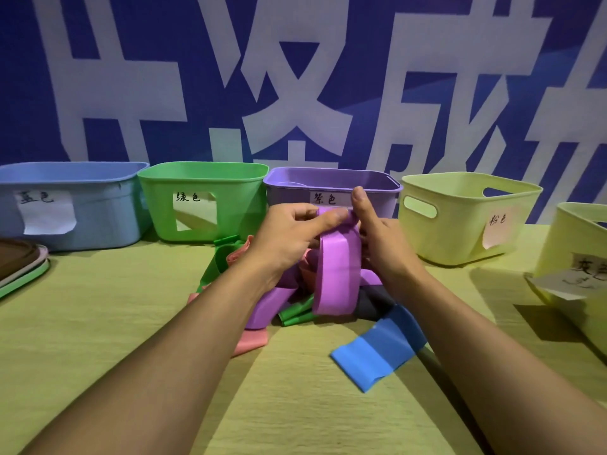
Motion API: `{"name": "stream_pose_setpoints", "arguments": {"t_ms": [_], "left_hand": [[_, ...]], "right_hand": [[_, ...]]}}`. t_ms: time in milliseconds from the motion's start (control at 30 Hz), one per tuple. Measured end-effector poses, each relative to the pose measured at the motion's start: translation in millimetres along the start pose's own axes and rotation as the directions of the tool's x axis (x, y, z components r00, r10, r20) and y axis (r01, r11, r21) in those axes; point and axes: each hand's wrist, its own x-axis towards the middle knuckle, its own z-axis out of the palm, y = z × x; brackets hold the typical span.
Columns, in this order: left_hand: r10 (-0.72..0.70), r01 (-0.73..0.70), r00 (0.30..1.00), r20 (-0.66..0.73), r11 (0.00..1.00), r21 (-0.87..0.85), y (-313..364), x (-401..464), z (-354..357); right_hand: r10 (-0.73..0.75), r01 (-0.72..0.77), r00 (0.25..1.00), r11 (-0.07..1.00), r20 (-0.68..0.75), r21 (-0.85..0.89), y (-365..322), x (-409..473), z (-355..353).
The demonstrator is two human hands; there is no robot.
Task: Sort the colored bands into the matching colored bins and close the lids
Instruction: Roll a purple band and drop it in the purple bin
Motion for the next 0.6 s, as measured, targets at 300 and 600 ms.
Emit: {"name": "stream_pose_setpoints", "arguments": {"t_ms": [300, 600], "left_hand": [[0.045, -0.045, 0.999, -0.011, 0.998, 0.038, -4.2, 2.4, -3.1], [0.025, -0.023, 0.999, -0.025, 0.997, 0.071, -0.5, -0.2, 1.5]], "right_hand": [[-0.05, 0.048, 0.996, 0.998, -0.072, -0.029, 0.7, 0.1, 0.8], [-0.137, 0.142, 0.984, 0.989, -0.114, 0.032, -2.3, -1.5, 1.6]]}}
